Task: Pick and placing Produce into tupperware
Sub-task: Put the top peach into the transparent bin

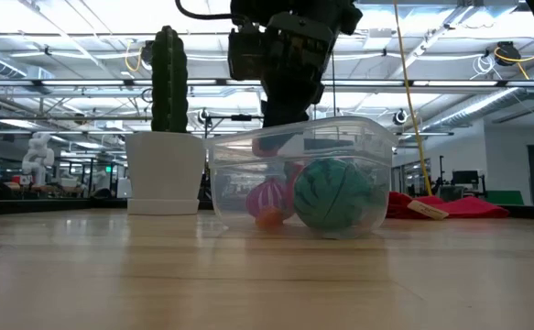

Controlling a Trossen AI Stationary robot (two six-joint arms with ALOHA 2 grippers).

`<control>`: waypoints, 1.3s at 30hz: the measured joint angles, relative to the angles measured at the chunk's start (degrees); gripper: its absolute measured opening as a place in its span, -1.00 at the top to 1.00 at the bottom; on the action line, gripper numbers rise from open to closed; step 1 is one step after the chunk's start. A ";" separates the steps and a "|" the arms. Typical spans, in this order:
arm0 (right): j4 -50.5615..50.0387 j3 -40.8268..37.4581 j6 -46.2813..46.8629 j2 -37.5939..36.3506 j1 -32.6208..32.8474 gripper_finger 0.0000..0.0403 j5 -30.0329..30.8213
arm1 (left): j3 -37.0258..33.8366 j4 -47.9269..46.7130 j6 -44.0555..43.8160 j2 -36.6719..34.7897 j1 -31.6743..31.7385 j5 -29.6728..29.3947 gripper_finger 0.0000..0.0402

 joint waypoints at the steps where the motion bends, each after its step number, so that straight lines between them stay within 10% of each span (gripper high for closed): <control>1: 0.66 -0.53 0.35 0.00 -0.04 0.50 0.01 | 0.00 0.02 -0.01 0.00 0.00 -0.01 -0.45; 39: 3.82 -2.80 0.48 -1.00 -0.16 0.16 -0.54 | 0.00 0.00 0.37 0.00 0.00 -0.04 -0.45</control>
